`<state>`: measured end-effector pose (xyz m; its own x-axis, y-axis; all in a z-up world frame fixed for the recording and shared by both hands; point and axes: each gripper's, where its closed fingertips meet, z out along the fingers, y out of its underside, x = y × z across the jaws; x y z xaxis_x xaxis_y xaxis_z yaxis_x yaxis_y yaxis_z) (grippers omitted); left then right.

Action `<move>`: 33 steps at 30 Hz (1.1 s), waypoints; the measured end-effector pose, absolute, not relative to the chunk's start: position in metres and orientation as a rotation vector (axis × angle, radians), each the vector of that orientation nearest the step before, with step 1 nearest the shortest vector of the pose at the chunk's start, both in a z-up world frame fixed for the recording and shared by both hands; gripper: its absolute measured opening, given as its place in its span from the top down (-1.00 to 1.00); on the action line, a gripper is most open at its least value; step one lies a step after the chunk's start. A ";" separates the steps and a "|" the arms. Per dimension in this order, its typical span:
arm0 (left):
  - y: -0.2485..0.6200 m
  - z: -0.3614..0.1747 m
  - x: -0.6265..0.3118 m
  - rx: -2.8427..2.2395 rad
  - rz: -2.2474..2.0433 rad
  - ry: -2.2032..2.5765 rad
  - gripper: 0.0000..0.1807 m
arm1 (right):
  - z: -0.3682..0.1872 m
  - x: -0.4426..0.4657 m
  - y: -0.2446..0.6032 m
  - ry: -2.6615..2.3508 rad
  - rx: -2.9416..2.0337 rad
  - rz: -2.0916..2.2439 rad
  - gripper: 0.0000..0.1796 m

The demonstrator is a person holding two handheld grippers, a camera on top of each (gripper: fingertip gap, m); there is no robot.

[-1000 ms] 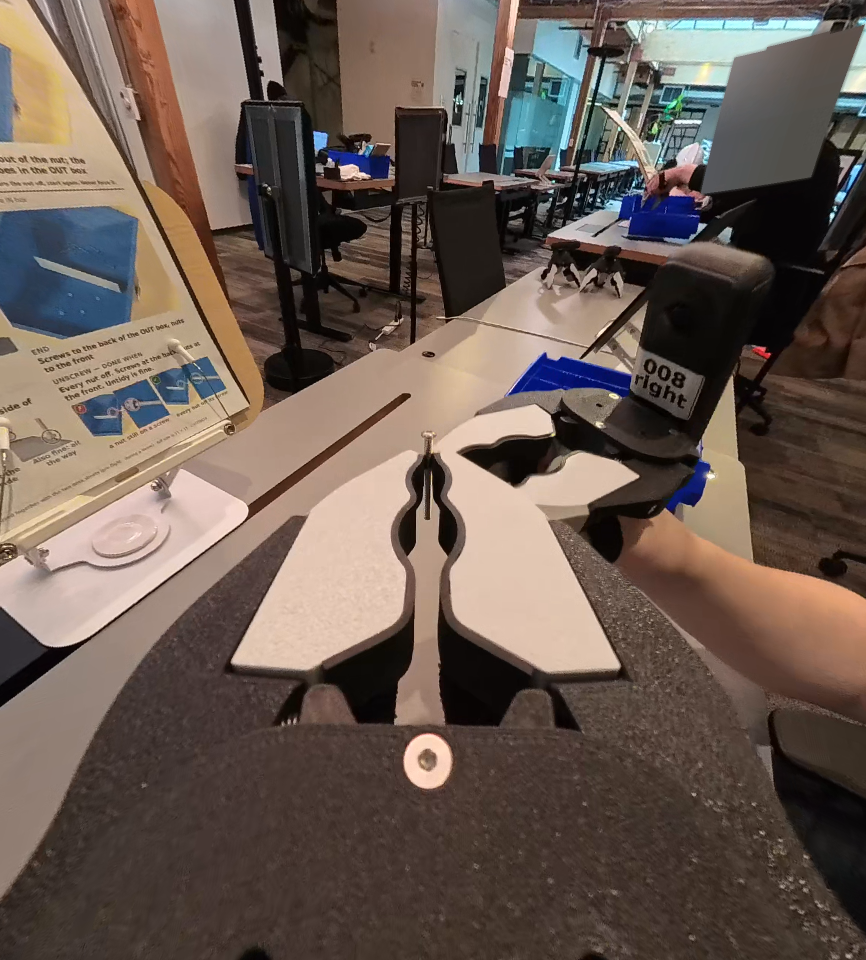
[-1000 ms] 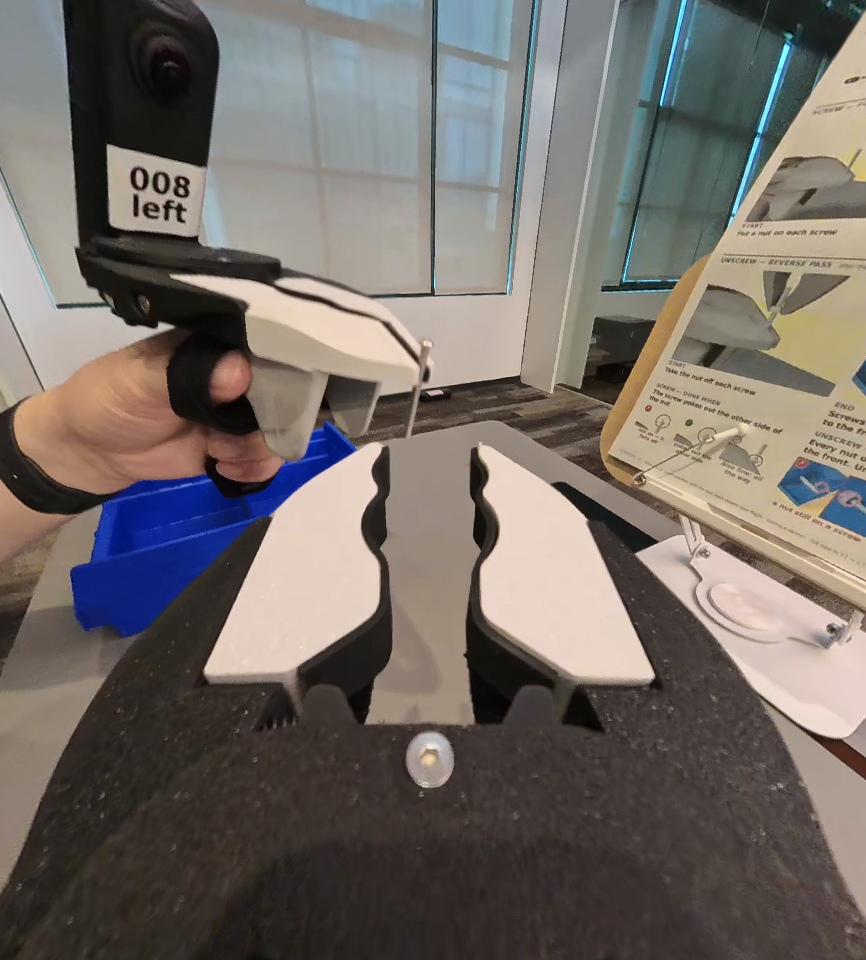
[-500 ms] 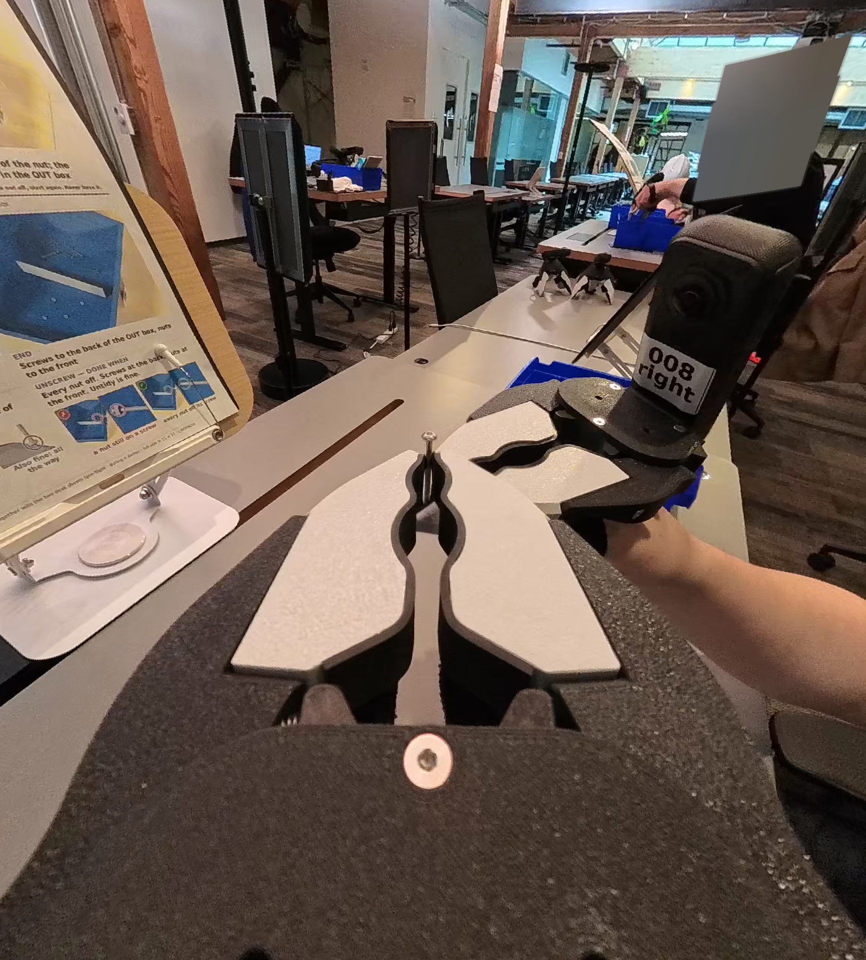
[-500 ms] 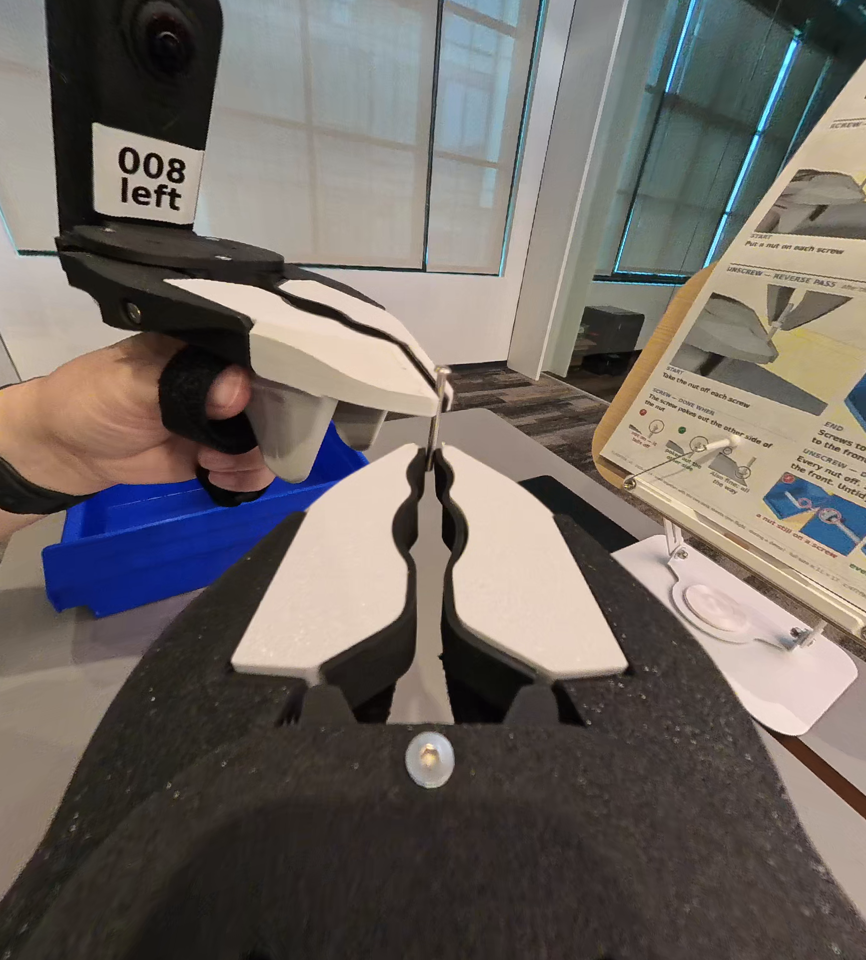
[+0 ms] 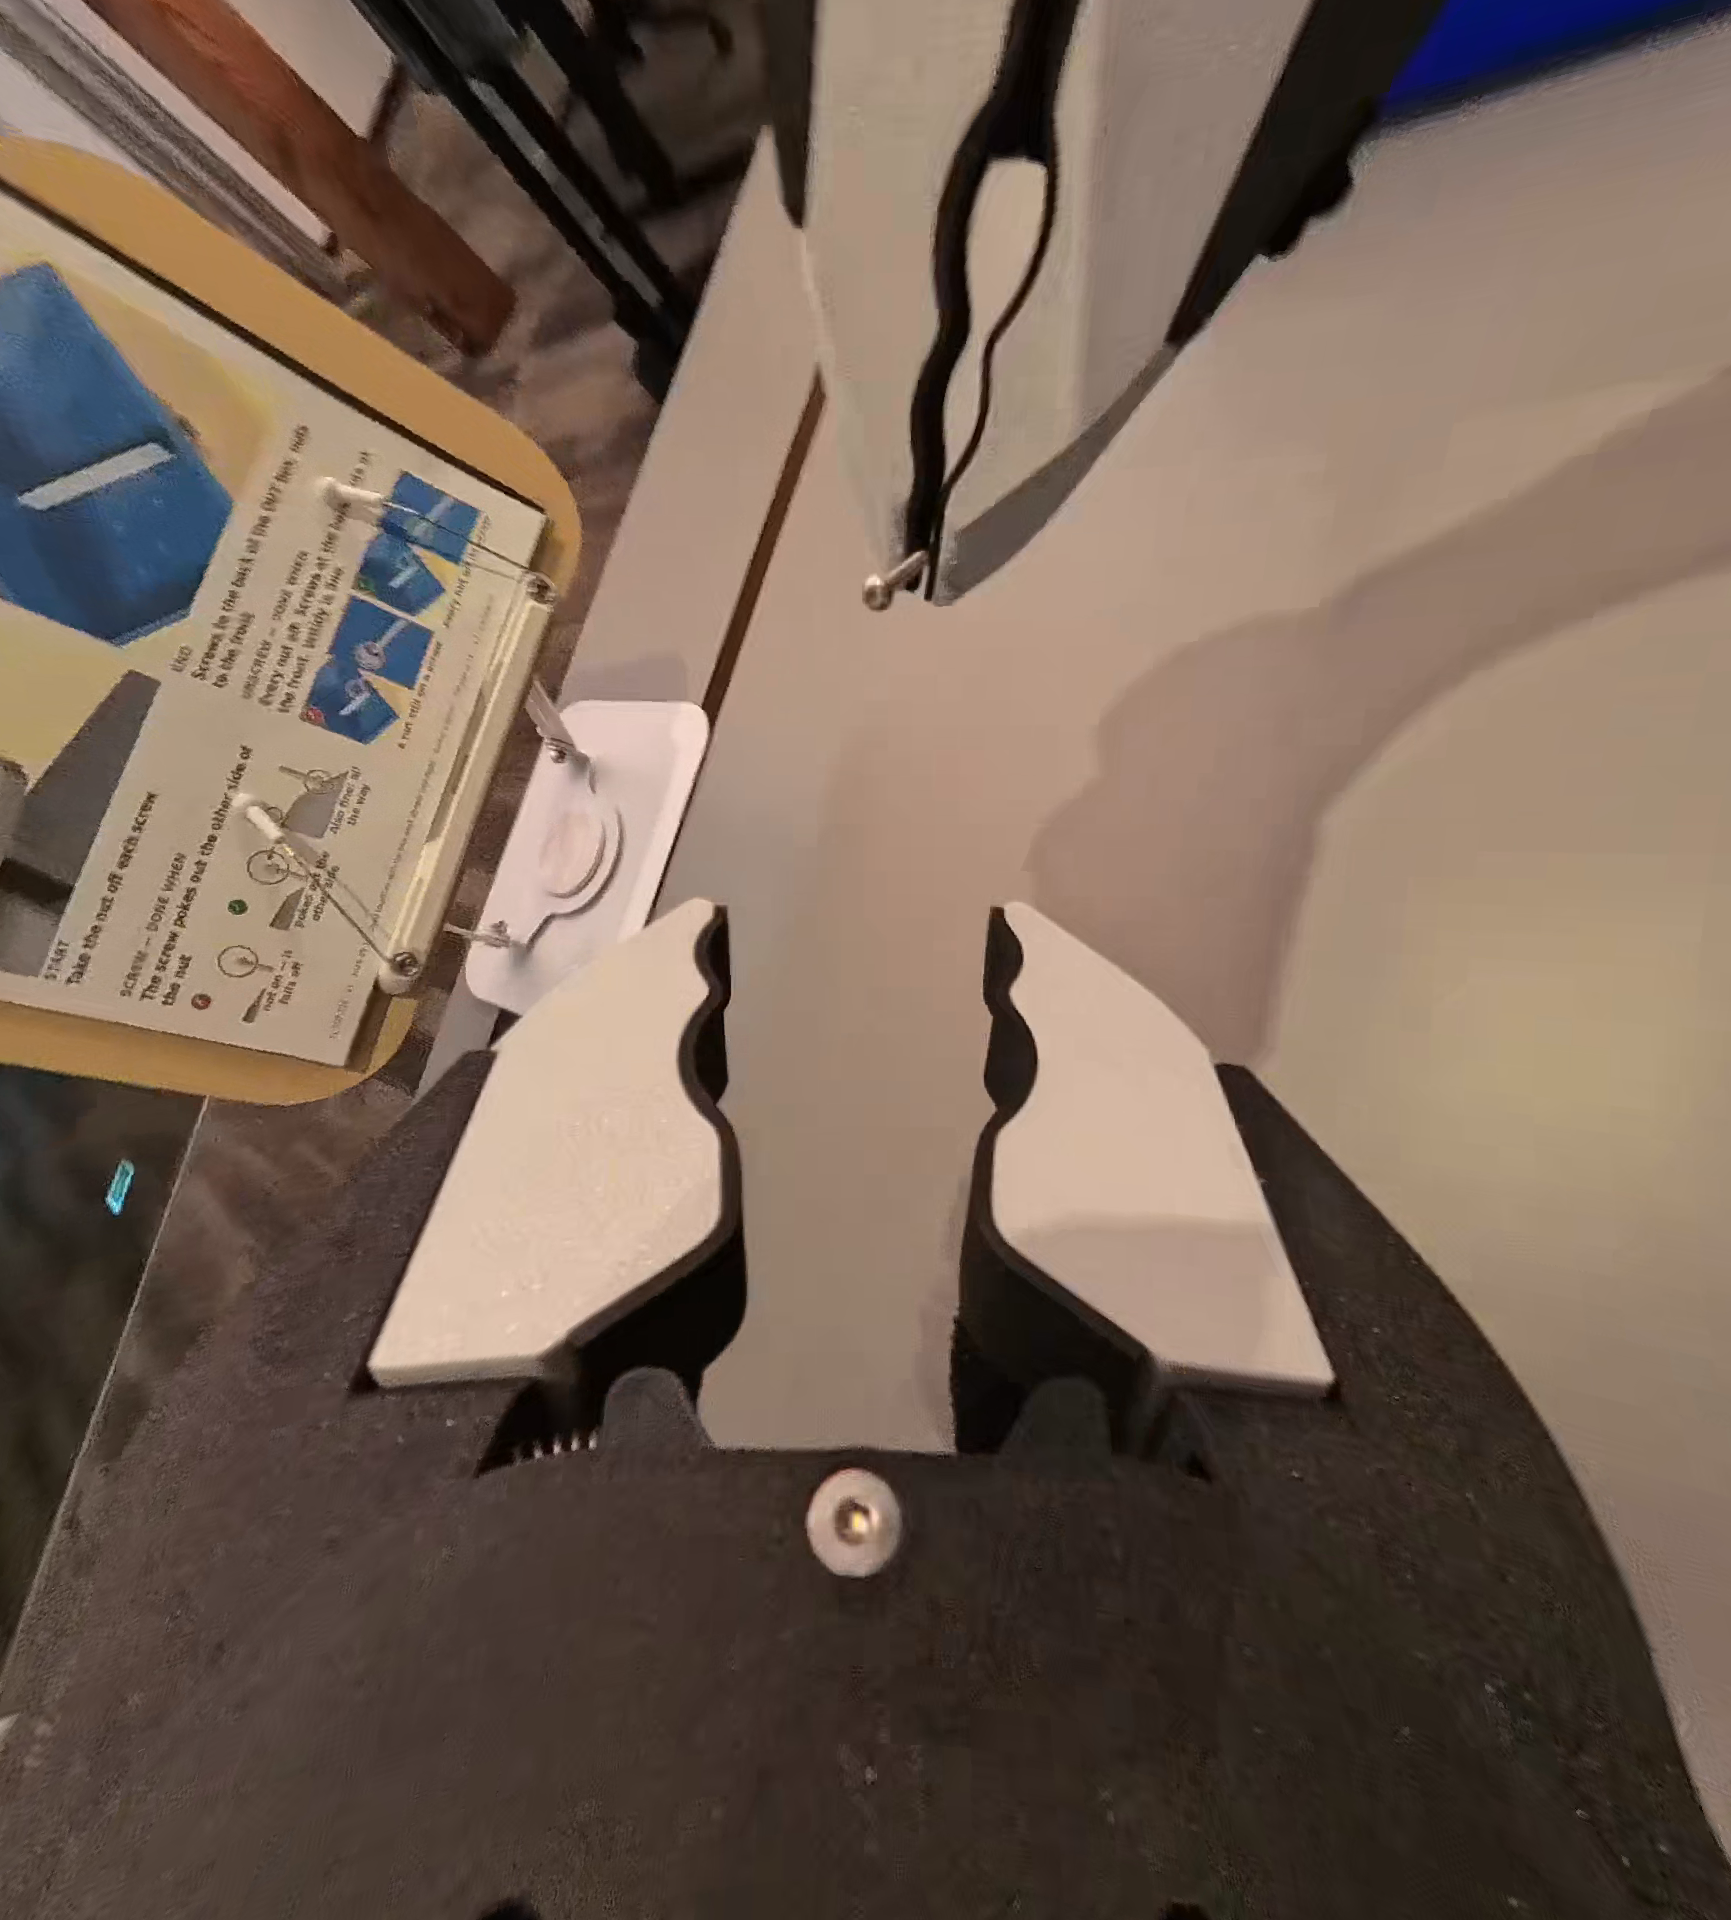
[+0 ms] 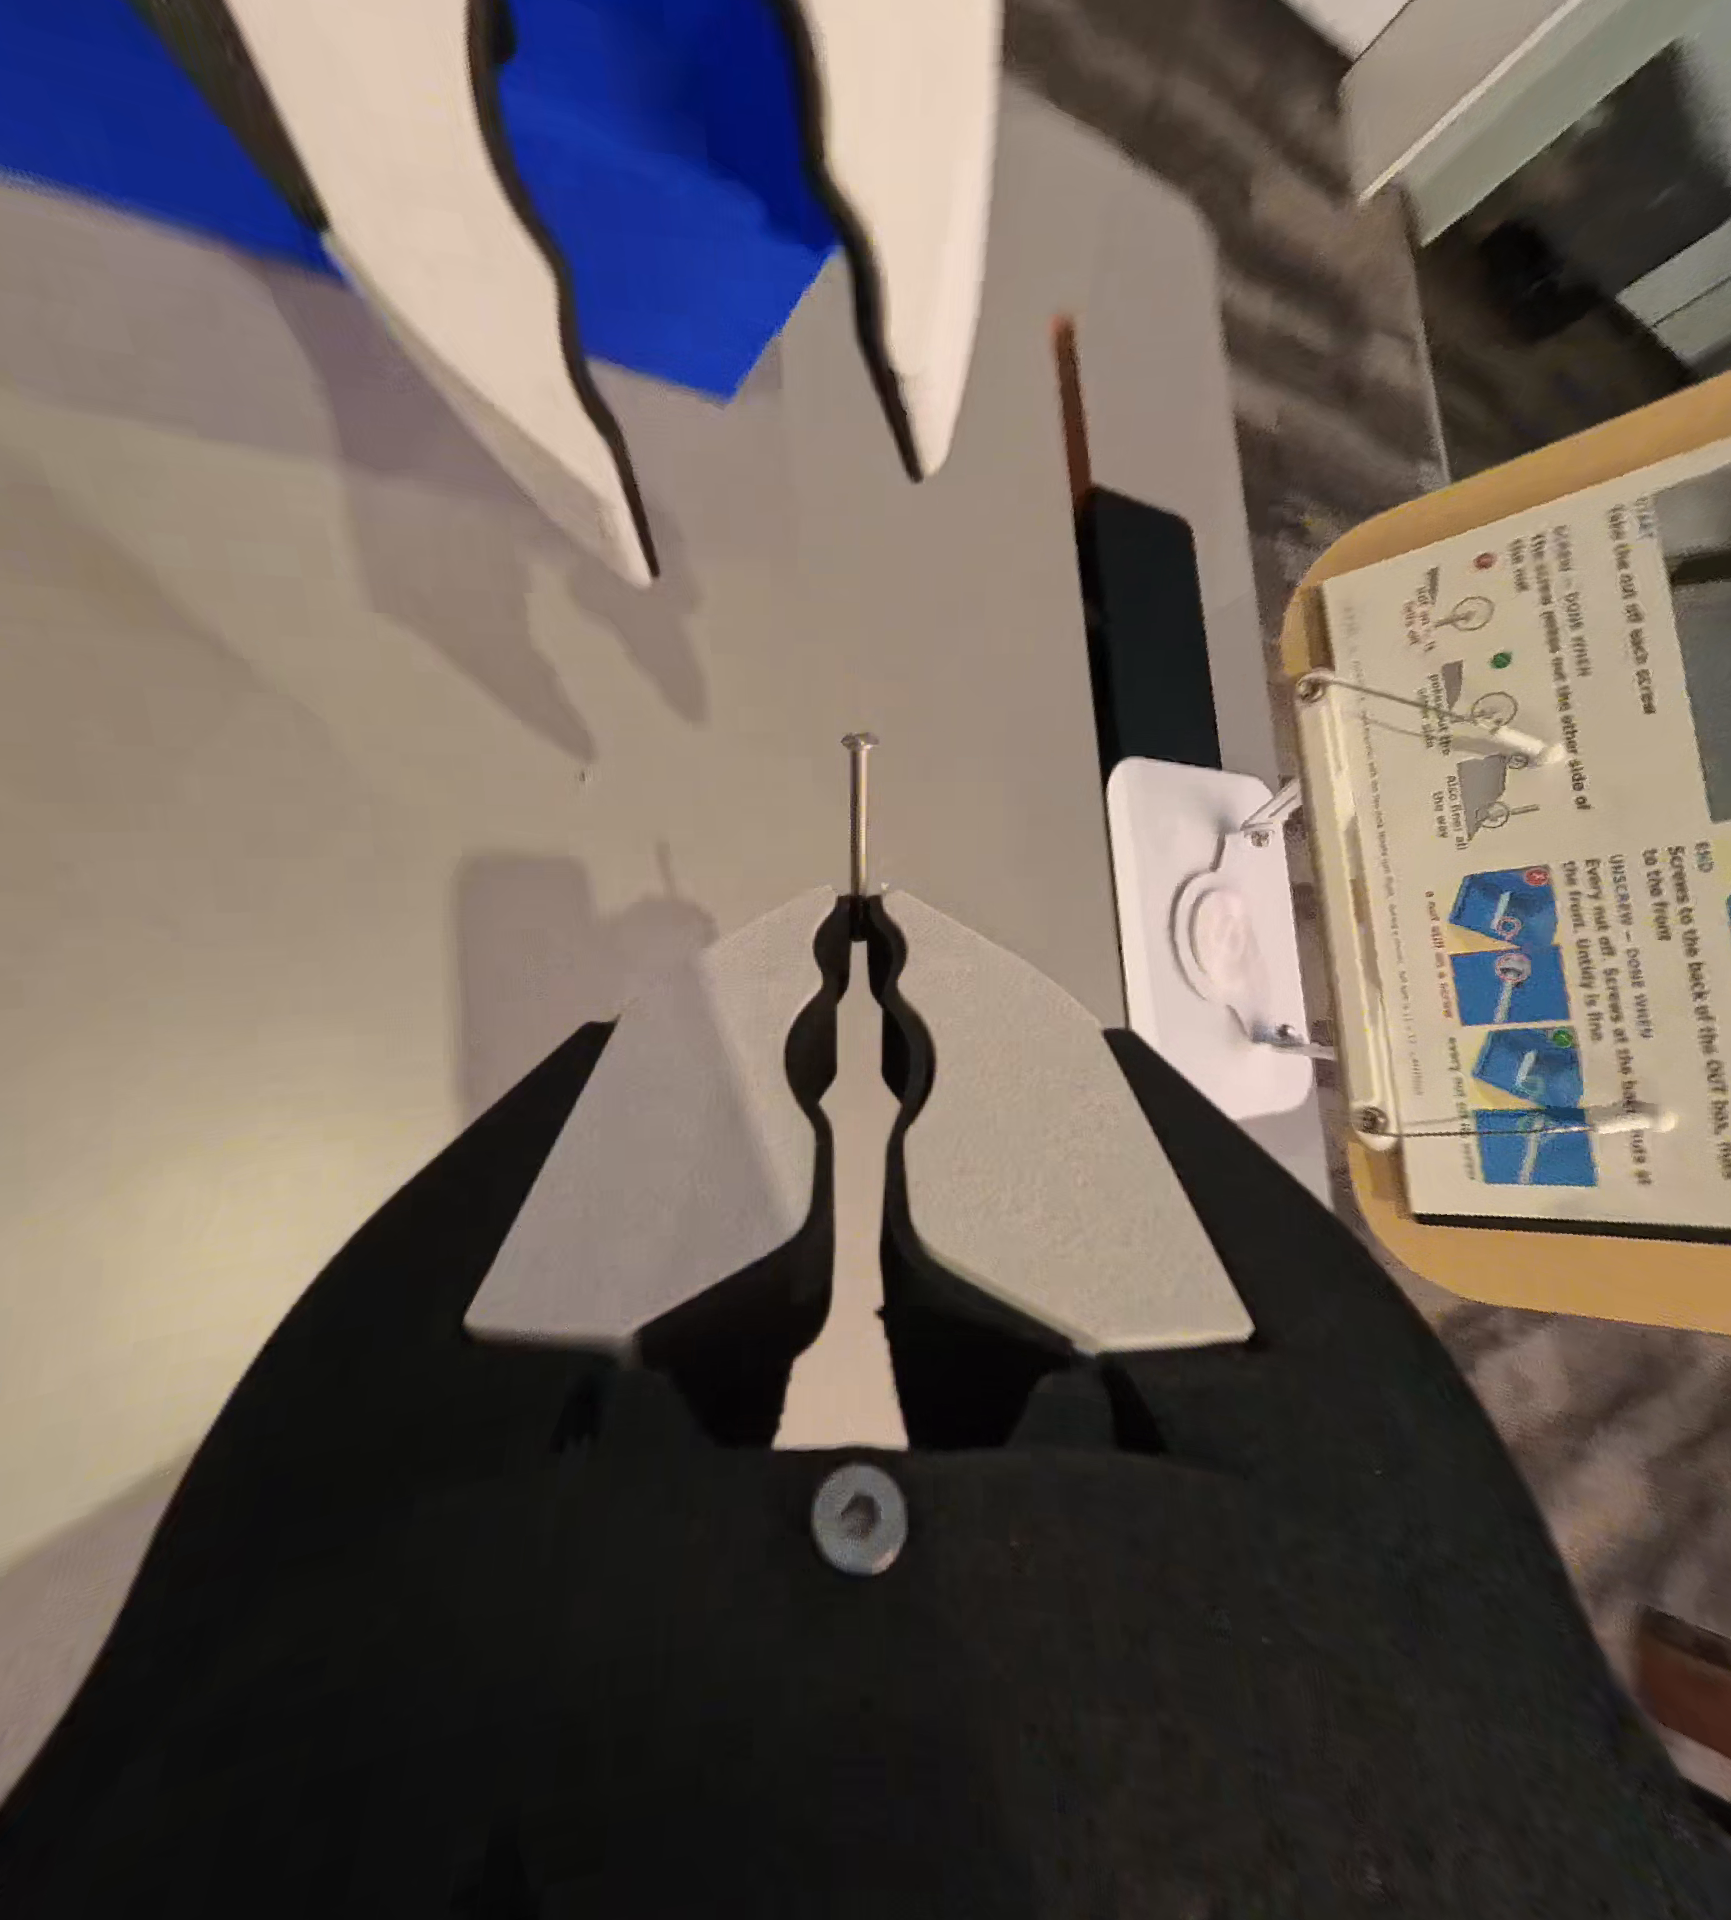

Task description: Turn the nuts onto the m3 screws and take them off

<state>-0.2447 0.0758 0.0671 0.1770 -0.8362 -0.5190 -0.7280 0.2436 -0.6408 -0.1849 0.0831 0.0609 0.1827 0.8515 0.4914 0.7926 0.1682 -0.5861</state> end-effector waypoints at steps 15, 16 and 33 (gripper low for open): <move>0.056 0.063 -0.205 -1.459 -0.286 1.622 0.70 | 0.039 -0.190 0.065 -1.832 -1.539 -0.065 0.98; 0.054 0.062 -0.204 -1.463 -0.292 1.633 0.71 | 0.039 -0.190 0.065 -1.835 -1.533 -0.068 0.98; 0.048 0.050 -0.194 -1.459 -0.345 1.651 0.95 | 0.038 -0.188 0.062 -1.826 -1.518 -0.042 0.98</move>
